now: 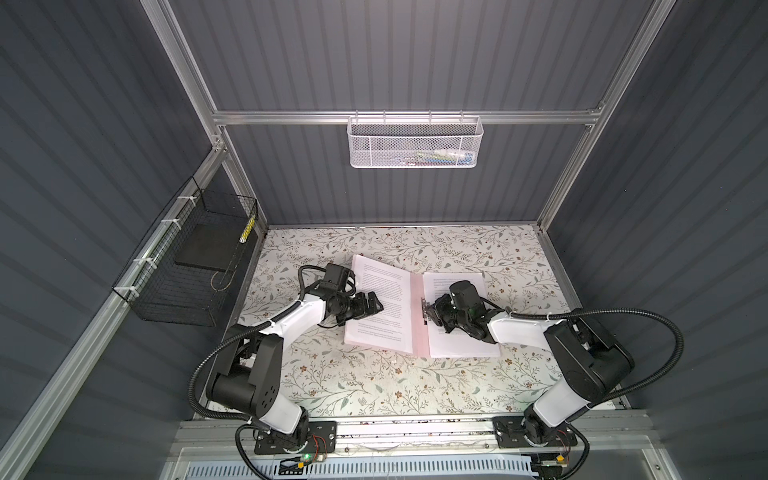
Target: Put the files into the folder
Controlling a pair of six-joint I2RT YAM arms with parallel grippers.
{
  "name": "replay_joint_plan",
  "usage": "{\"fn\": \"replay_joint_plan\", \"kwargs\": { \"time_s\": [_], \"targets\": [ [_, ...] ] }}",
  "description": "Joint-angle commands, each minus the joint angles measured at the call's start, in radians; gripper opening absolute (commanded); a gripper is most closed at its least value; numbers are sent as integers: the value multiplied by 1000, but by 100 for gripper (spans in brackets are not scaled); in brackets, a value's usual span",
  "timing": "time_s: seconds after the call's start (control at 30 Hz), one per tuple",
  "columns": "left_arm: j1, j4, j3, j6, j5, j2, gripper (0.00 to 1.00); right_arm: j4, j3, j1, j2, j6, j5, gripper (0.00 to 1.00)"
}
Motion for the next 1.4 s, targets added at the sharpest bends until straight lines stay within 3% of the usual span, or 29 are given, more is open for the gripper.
{"fn": "replay_joint_plan", "kwargs": {
  "time_s": [0.0,0.43,0.6,0.9,1.13,1.37],
  "targets": [
    [-6,0,-8,19,20,-5,100,18,-15,-2,15,12,-10,13],
    [-6,1,-12,15,13,-1,100,37,-38,-1,7,26,-14,3],
    [-6,13,-20,-6,51,-7,100,54,-46,0,3,-31,-37,0],
    [-6,-68,-16,-38,103,-140,99,105,-133,-3,-30,-68,6,0],
    [-5,-129,-92,-88,116,-299,91,193,-166,-5,3,-32,9,0],
    [-6,-176,-159,-145,120,-419,72,264,-183,-9,38,1,5,0]
  ]
}}
